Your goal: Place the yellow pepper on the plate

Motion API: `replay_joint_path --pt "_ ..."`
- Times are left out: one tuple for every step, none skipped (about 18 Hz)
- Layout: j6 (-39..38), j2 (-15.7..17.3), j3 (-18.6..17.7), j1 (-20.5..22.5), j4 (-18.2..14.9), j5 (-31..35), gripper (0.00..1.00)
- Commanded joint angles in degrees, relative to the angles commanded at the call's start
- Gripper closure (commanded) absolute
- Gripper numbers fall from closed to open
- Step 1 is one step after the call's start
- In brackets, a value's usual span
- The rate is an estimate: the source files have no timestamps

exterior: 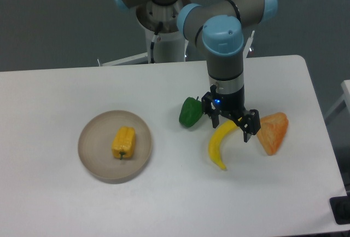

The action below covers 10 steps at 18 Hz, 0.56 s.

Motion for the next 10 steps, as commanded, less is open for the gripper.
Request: replay_joint_path --pt "0.00 -0.09 0.09 0.00 0.00 0.00 0.00" --pt "-0.35 -0.09 0.09 0.00 0.00 0.00 0.00" --pt "0.00 -0.09 0.09 0.00 0.00 0.00 0.00" --pt "-0.35 0.00 0.00 0.17 0.00 0.00 0.00" --pt "-0.44 0.00 -0.17 0.18 0.00 0.00 0.00" --pt "-0.53 0.09 -0.09 0.18 0.00 0.00 0.00" --pt "-0.44 0.09 -0.09 0.35 0.00 0.00 0.00" --pt "-0.44 0.26 -0.09 0.87 0.00 -0.09 0.00" --pt "-0.70 0.26 -0.17 0.88 0.00 -0.09 0.00" --pt "-0.79 0.26 -0.17 0.88 0.17 -0.09 0.00"
